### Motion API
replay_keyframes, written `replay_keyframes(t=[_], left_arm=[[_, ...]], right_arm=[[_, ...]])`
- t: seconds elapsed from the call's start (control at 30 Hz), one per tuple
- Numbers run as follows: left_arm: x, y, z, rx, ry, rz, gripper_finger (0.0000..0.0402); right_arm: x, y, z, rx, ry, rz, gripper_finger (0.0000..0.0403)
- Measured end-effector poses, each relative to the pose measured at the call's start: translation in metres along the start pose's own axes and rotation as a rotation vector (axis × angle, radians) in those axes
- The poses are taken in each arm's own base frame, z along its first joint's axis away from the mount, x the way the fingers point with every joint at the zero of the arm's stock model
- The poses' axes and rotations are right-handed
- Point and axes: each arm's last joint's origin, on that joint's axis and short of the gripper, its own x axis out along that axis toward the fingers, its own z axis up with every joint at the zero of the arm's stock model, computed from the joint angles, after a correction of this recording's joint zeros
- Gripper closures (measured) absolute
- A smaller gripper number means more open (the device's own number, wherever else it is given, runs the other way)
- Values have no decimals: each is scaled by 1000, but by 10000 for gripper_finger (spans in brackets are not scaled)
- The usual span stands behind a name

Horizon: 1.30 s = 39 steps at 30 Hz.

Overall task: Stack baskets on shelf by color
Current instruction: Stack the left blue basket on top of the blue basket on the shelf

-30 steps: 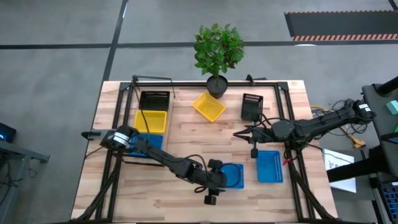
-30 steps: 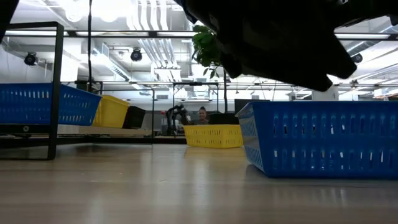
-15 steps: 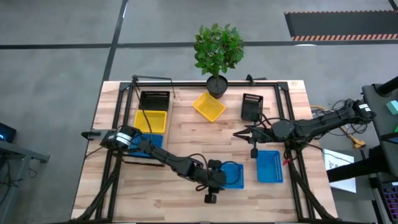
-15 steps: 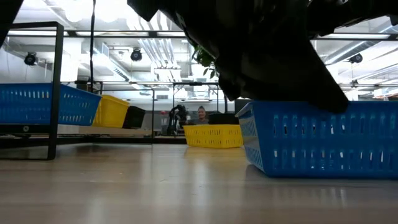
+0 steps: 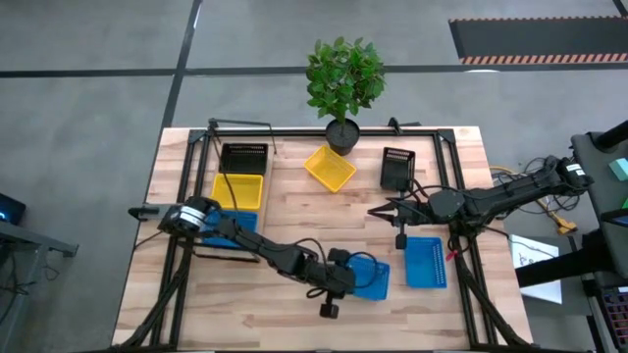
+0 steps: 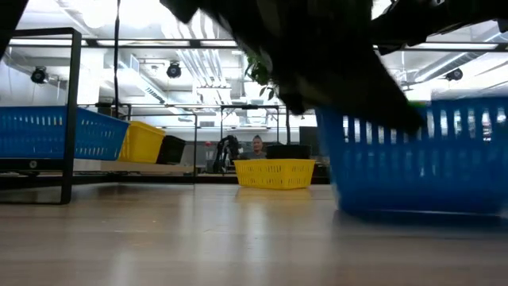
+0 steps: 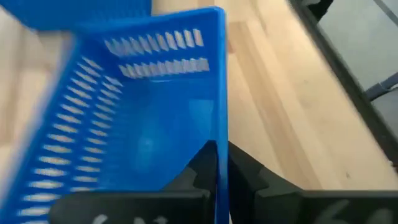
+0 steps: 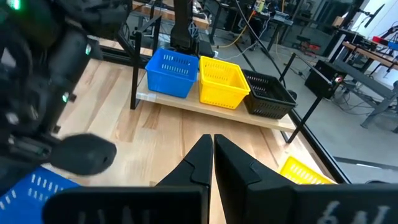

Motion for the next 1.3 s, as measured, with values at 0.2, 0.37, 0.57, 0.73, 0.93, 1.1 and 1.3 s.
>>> replay_keyframes(t=[0.2, 0.37, 0.57, 0.73, 0.93, 1.1, 1.3], left_arm=[[-44, -3, 25, 135, -18, 2, 401], [-89, -6, 37, 234, 33, 73, 401], [-143, -8, 42, 282, 112, 131, 401], [-182, -10, 38, 304, 163, 144, 401], [-228, -12, 15, 298, 156, 200, 401], [-270, -7, -14, 226, 111, 208, 402], [-320, 5, -49, 204, 69, 210, 402]], right_arm=[[0, 0, 0, -1, 3, 1, 394], [0, 0, 0, 0, -2, -1, 394], [1, 0, 0, -7, -6, -1, 394], [5, 1, 2, -32, -33, -7, 394], [11, 3, 2, -62, -50, -9, 394], [13, 4, 2, -71, -52, -9, 394], [13, 3, 5, -61, -90, -18, 394]])
